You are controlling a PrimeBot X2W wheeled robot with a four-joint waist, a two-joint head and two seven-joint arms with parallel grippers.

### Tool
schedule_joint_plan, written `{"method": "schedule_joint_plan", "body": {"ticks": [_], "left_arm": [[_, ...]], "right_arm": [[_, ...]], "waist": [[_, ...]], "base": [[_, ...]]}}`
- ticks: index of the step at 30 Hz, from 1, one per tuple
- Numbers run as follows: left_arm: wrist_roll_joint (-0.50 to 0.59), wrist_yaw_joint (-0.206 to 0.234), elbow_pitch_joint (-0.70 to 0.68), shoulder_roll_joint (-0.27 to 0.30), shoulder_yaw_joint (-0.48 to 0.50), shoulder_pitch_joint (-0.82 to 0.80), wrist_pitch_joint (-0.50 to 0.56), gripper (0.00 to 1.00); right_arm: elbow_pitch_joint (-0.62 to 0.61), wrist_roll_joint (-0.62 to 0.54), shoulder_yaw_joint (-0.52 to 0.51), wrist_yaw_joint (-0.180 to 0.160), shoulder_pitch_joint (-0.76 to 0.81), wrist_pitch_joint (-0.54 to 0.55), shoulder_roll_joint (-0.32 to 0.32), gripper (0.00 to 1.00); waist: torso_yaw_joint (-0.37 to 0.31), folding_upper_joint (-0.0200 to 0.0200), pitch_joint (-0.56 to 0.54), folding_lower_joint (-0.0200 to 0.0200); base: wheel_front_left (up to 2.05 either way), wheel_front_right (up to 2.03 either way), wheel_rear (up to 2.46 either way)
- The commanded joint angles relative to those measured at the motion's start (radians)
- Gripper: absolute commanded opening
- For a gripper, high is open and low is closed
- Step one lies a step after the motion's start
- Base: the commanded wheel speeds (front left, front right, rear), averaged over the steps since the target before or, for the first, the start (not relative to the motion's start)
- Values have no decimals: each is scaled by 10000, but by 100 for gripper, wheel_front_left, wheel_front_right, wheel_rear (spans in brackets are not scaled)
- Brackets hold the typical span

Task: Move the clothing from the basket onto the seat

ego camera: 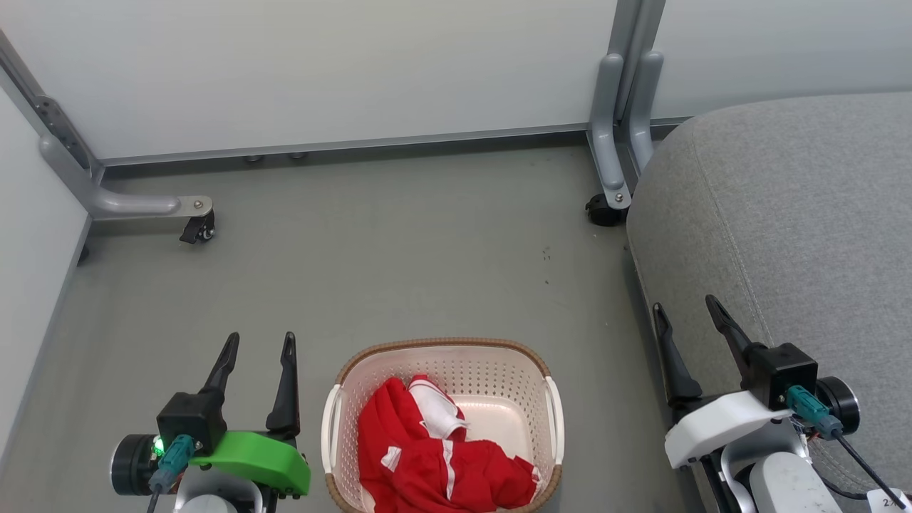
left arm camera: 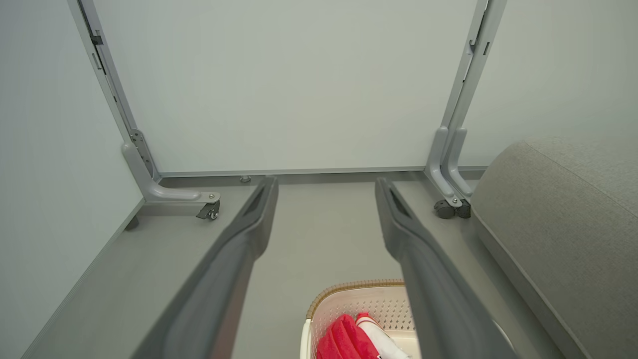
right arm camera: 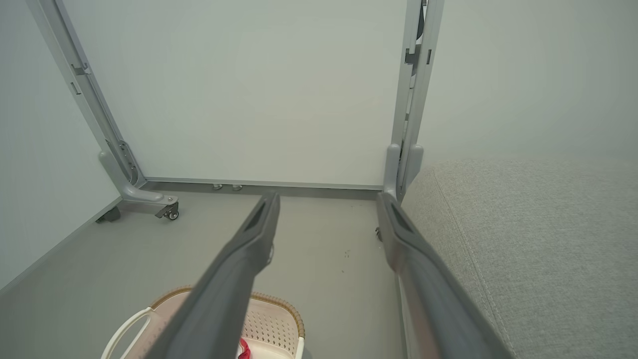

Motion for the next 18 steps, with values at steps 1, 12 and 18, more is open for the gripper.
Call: {"method": "schedule_joint_plan", "body": {"ticks": [1, 12, 18], "left_arm": [[55, -32, 13, 5, 49, -158, -57, 100], [55, 4, 24, 5, 84, -249, -55, 100], [113, 1, 47, 3, -443, -693, -55, 100]], "right_arm": [[-19, 58, -3, 1, 65, -36, -11, 100], [-60, 240, -24, 1, -40, -16, 1, 100], [-283, 399, -53, 1, -299, 43, 0, 100]], "waist": [[4, 0, 3, 0], [-13, 0, 96, 0], [-43, 0, 496, 0]], "base": [[0, 0, 0], [0, 0, 0], [0, 0, 0]]}}
